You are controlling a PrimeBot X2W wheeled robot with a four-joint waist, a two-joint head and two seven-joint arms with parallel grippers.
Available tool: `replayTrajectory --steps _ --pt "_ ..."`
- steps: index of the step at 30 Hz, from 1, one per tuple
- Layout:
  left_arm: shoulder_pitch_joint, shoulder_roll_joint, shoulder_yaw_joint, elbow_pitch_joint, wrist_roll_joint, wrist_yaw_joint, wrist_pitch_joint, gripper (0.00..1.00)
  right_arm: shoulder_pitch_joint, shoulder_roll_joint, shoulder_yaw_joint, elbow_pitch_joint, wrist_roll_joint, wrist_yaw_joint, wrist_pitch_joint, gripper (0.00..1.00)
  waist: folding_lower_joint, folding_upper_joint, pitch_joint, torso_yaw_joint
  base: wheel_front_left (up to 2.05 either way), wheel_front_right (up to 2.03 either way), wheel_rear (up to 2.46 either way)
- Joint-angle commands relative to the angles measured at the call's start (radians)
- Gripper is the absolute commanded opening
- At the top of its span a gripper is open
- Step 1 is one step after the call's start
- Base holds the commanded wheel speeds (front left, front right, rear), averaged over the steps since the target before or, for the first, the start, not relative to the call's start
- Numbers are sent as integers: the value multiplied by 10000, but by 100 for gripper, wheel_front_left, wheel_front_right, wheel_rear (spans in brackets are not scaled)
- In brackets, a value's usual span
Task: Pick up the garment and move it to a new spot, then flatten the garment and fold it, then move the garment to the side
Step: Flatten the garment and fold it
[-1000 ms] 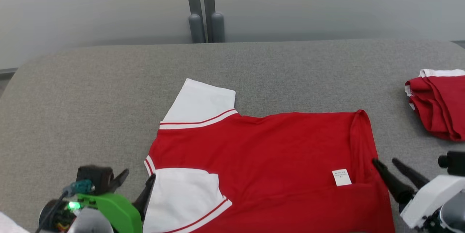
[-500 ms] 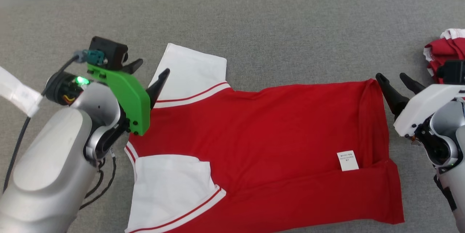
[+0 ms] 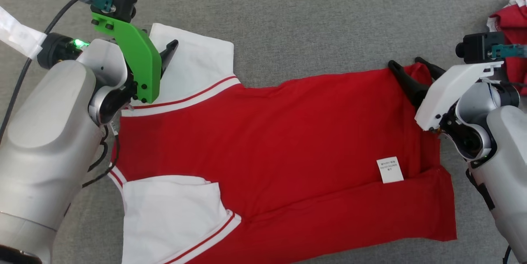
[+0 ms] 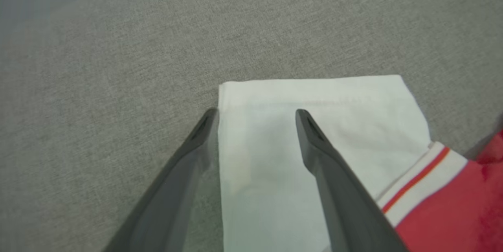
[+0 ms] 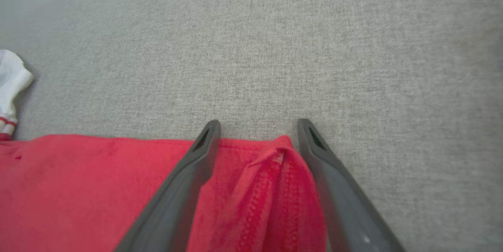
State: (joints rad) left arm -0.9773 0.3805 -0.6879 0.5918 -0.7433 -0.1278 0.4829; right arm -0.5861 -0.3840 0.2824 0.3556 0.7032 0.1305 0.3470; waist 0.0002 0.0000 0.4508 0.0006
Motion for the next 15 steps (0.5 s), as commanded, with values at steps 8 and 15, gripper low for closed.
replayTrajectory --steps 8,15 --pt "-878 263 -664 1617 -288 -19 -73 100 -217 -14 912 47 326 2 -311 97 -2 0 549 -782 0 0 0" --pt "-1000 265 -1042 2649 -582 -7 178 0 -219 -131 1383 205 564 -3 -564 46 -2 0 415 -826 0 0 0"
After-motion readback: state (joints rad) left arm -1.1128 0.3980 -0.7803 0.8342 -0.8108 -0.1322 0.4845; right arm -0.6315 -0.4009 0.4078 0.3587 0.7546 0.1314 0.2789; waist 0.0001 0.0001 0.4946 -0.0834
